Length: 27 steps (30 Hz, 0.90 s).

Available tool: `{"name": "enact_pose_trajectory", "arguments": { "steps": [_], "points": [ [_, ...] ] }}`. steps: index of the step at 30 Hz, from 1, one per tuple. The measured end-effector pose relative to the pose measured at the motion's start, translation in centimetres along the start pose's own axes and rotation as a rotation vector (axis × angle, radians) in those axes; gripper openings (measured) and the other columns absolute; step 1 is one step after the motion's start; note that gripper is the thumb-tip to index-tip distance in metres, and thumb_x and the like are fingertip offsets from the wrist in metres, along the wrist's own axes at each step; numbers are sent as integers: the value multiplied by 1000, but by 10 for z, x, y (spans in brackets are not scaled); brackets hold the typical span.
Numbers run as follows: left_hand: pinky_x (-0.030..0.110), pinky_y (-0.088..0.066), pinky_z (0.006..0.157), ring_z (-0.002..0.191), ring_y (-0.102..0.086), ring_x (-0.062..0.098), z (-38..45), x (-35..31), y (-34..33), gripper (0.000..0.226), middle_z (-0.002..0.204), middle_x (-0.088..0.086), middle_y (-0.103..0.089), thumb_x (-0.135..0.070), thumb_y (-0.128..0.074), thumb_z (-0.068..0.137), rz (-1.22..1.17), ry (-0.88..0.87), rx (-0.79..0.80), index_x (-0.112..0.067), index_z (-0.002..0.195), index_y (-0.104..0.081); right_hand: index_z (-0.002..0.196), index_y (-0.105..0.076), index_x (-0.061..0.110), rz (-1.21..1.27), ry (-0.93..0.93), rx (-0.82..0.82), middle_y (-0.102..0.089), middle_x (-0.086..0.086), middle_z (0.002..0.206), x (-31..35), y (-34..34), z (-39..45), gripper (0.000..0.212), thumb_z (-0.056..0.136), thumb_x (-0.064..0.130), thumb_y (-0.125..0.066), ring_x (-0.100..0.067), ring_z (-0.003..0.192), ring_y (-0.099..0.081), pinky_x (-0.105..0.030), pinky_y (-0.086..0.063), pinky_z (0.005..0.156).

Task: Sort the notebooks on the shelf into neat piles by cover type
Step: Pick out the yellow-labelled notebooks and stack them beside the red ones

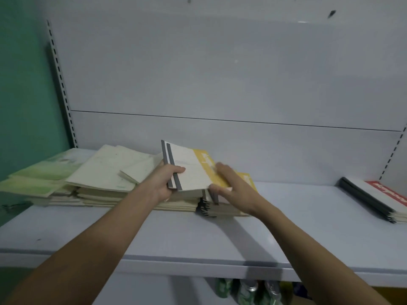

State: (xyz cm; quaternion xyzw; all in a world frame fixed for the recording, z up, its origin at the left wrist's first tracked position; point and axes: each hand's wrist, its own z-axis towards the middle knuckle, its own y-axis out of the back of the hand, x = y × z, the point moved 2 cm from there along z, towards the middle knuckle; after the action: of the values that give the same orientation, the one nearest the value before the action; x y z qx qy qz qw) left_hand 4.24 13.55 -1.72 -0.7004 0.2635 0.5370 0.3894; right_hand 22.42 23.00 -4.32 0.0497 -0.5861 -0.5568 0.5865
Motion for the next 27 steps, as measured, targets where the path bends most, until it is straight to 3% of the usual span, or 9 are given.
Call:
{"name": "enact_pose_trajectory", "arguments": {
  "steps": [7, 11, 13, 15, 17, 18, 21, 24, 27],
  "points": [
    [38, -52, 67, 90, -63, 27, 7, -11, 23, 41, 120, 12, -62, 6, -49, 94, 16, -18, -65, -17, 128, -47, 155, -10, 18, -529, -166, 262, -7, 4, 162, -47, -16, -8, 95, 85, 66, -53, -14, 149, -2, -37, -5, 120],
    [38, -52, 67, 92, -62, 28, 10, -7, 23, 39, 119, 11, -61, 8, -47, 95, 2, 7, -41, -18, 124, -46, 154, -20, 21, -345, -178, 305, -12, 10, 160, -46, -9, -12, 75, 93, 57, -46, -10, 148, -4, -34, -6, 120],
    [36, -50, 62, 85, -61, 23, 11, -10, 19, 40, 116, 10, -61, 7, -47, 95, 1, 10, -30, -18, 126, -46, 150, -33, 22, -188, -228, 326, -28, 8, 156, -47, -1, -10, 60, 97, 49, -45, -10, 145, -21, -29, -18, 117],
    [37, -51, 62, 82, -60, 21, 12, -14, 14, 39, 112, 8, -60, 5, -46, 96, 22, -5, -8, -19, 126, -46, 121, -62, 22, 26, -262, 116, -63, 7, 119, -37, 10, -5, 34, 101, 41, -41, -13, 113, -55, -24, -40, 92],
    [41, -53, 70, 82, -59, 21, 12, -16, 9, 36, 107, 5, -61, 2, -43, 98, 43, -17, 21, -22, 125, -46, 78, -53, 20, 115, -245, -243, -54, 6, 77, -18, 24, -1, 33, 103, 35, -38, -19, 79, -50, -28, -36, 66],
    [42, -52, 73, 84, -59, 22, 11, -15, 6, 33, 105, 5, -60, -1, -42, 99, 57, -16, 32, -24, 123, -45, 75, -47, 21, 106, -216, -369, -50, 6, 74, -7, 28, -2, 32, 104, 32, -37, -19, 76, -46, -29, -33, 62],
    [39, -52, 72, 91, -59, 23, 10, -4, -6, 29, 113, 7, -60, -8, -41, 101, 57, 4, 85, -27, 123, -45, 114, -60, 25, 9, -107, -349, -60, 7, 110, 23, 21, -5, 28, 104, 31, -35, -13, 102, -52, -25, -38, 81],
    [40, -56, 67, 88, -65, 26, 6, 8, -26, 23, 108, 7, -66, -21, -42, 104, -22, 21, 141, -24, 125, -51, 148, -29, 42, -187, -49, -32, -28, 16, 155, 35, -4, -14, 47, 101, 45, -37, -9, 143, -24, -31, -23, 115],
    [35, -57, 61, 84, -70, 24, 2, 18, -42, 25, 107, 6, -71, -33, -54, 99, -30, 17, 197, -25, 122, -55, 150, -11, 45, -245, -45, 97, -4, 22, 159, 34, -15, -26, 66, 92, 65, -36, -6, 148, 1, -43, -8, 121]
  ]
}}
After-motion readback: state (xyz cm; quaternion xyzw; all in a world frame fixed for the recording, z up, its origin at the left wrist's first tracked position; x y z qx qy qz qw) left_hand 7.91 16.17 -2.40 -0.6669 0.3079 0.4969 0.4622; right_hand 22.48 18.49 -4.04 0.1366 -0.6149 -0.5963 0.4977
